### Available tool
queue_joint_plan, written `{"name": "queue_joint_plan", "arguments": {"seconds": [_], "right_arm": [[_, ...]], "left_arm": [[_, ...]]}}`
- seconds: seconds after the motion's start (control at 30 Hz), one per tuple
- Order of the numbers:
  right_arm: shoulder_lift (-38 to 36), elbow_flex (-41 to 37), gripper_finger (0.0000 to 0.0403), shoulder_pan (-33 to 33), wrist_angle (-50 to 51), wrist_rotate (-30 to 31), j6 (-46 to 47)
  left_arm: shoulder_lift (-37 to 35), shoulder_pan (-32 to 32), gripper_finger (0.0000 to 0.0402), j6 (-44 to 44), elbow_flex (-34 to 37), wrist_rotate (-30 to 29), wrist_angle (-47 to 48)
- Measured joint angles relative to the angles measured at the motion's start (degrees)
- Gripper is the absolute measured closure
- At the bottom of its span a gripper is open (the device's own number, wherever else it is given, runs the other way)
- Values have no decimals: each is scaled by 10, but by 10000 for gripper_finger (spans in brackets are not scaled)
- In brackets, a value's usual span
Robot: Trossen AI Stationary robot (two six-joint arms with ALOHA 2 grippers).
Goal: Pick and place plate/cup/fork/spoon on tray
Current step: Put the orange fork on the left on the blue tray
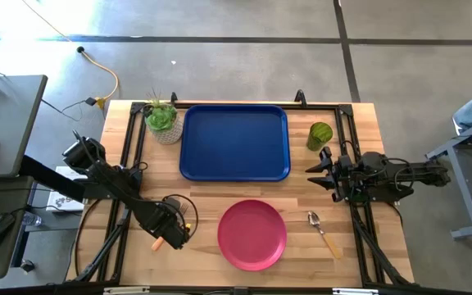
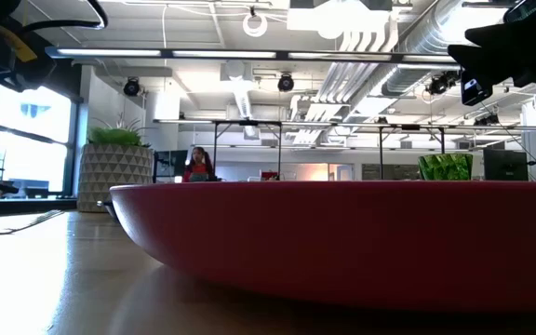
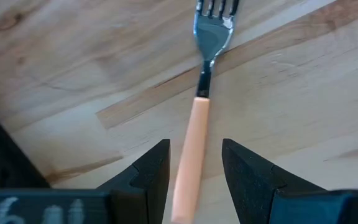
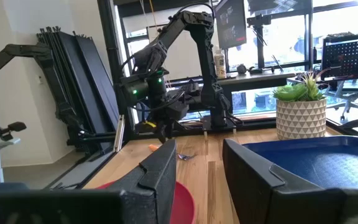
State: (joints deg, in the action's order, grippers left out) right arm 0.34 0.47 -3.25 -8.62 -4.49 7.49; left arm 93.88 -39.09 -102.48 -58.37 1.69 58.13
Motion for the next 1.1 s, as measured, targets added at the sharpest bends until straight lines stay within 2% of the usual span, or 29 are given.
{"name": "queue_joint_plan", "arguments": {"seconds": [0.13, 0.4, 0.93, 1.1], "right_arm": [[0, 0, 279, 0, 0, 0, 0], [0, 0, 279, 0, 0, 0, 30], [0, 0, 279, 0, 0, 0, 30], [0, 0, 279, 0, 0, 0, 30]], "left_arm": [[1, 0, 267, -9, 29, 0, -55], [-1, 0, 268, -15, 55, 13, -75], [-2, 1, 272, -19, 107, 25, -153], [-2, 1, 305, -19, 107, 25, -157]]}}
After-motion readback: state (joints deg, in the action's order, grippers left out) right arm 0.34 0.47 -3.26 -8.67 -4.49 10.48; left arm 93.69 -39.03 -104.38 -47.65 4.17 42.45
